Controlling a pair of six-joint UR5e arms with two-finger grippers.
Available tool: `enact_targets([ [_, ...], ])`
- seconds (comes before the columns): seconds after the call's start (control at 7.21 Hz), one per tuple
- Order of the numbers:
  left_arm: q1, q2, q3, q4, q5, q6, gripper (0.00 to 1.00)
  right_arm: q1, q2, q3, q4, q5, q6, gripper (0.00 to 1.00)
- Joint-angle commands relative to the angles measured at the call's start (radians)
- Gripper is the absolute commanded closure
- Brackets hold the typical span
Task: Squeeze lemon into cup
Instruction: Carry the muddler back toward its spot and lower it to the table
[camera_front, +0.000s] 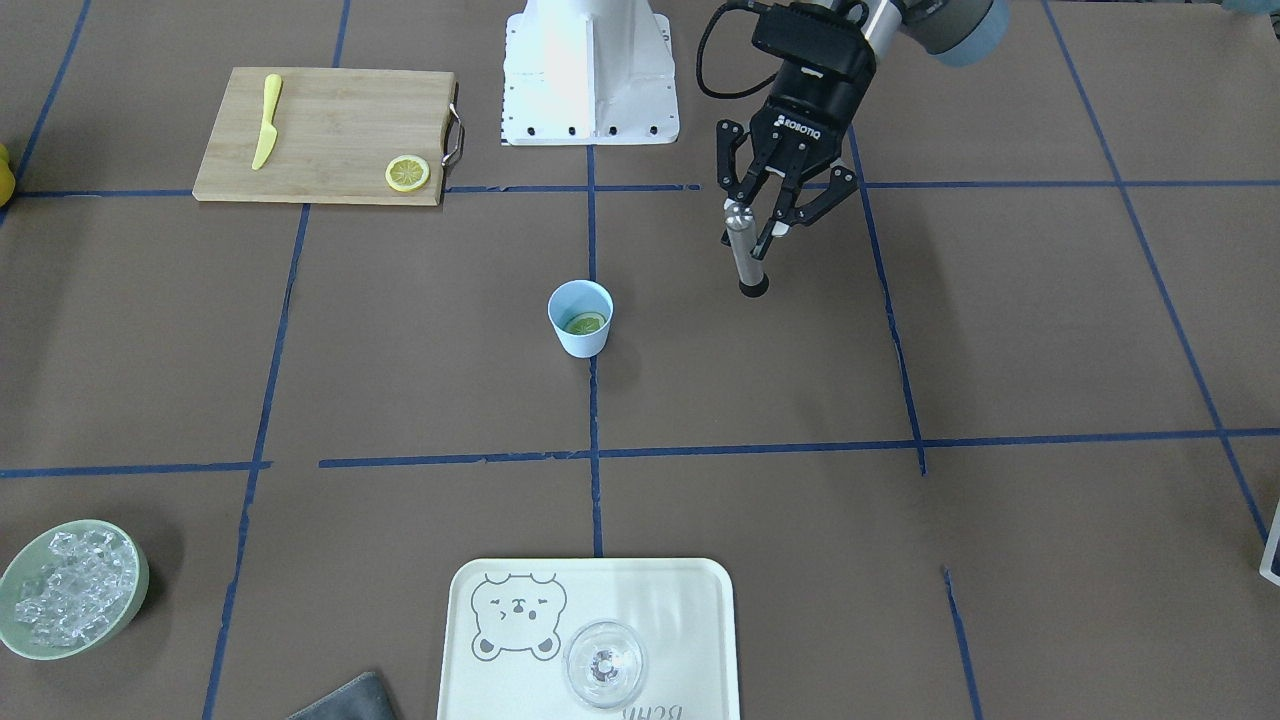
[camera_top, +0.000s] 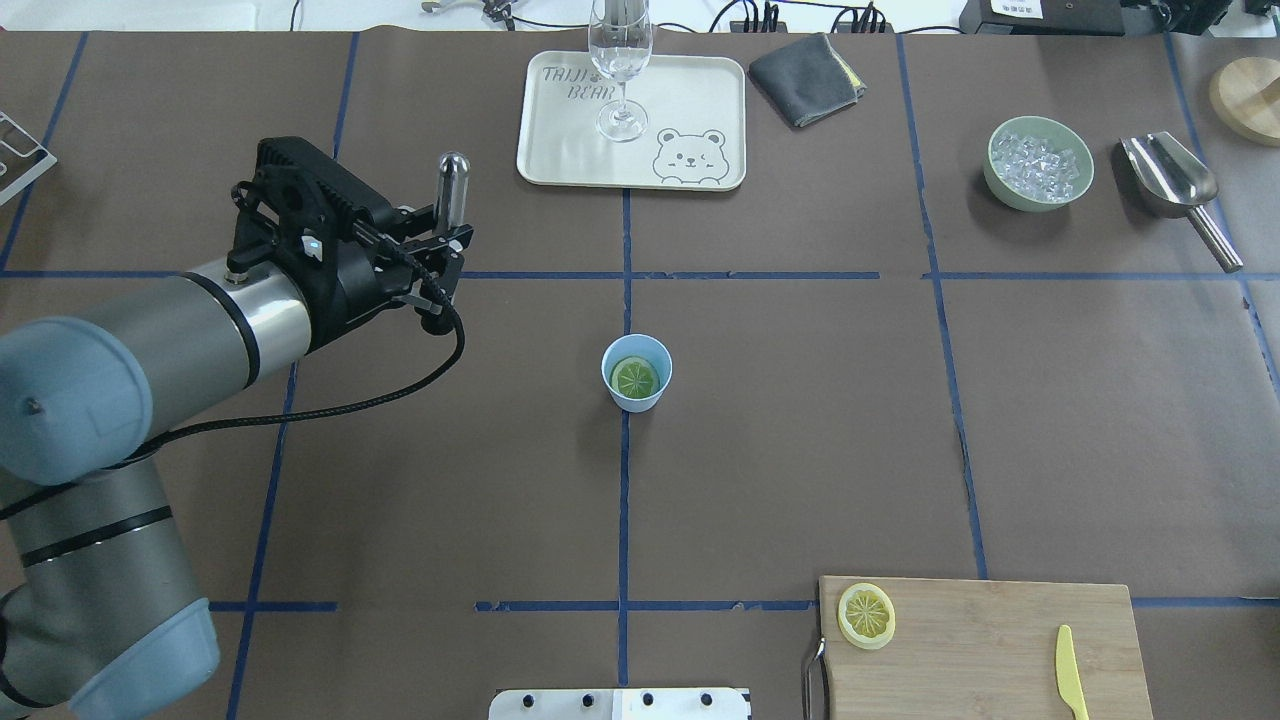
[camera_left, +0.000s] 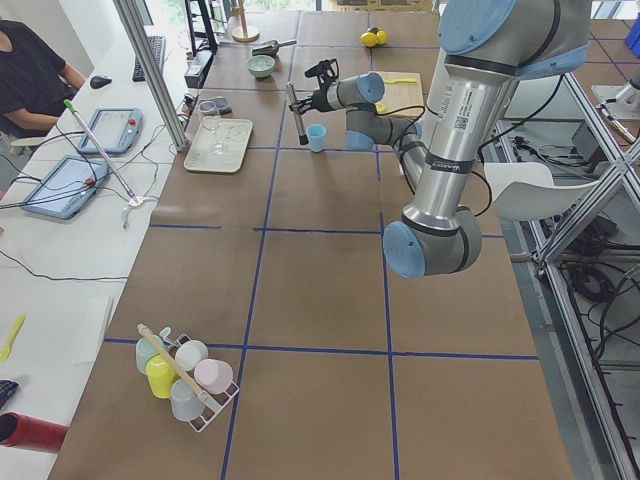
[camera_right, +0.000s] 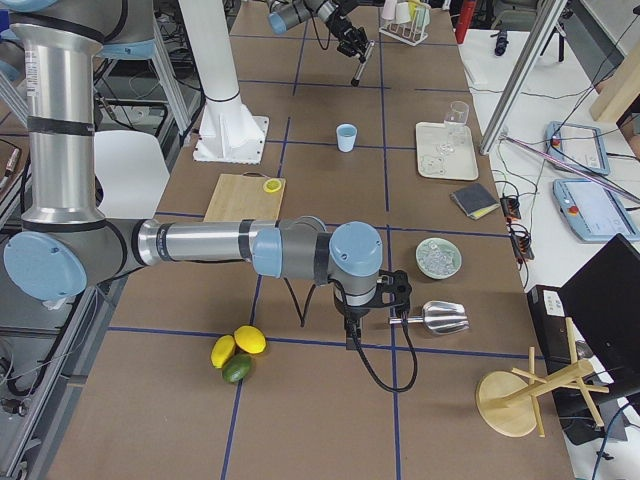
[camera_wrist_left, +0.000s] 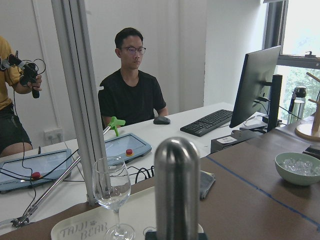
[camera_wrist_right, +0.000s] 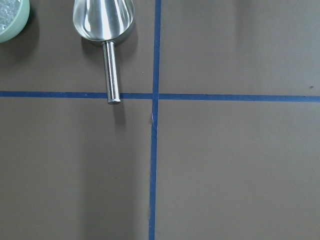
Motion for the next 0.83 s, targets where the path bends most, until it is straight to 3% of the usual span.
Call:
enact_targets([
  [0.0,-0.063,0.007,-0.105,0.307,-0.215,0.000,1.00,-0.002,-0.005,0.002,0.002,-0.003,0.002,0.00],
  [0.14,-0.130,0.008,-0.102,0.360,-0.351,0.000,1.00,-0.008,-0.001,0.002,0.002,-0.003,0.005,0.00],
  [0.42,-0.218,-0.007,-0.094,0.671,-0.579,0.000,1.00,-0.012,0.007,0.006,0.002,-0.003,0.007,0.00],
  [0.69,-0.236,-0.019,-0.081,0.860,-0.590,0.000,1.00,-0.025,0.009,0.025,0.002,-0.003,0.013,0.00],
])
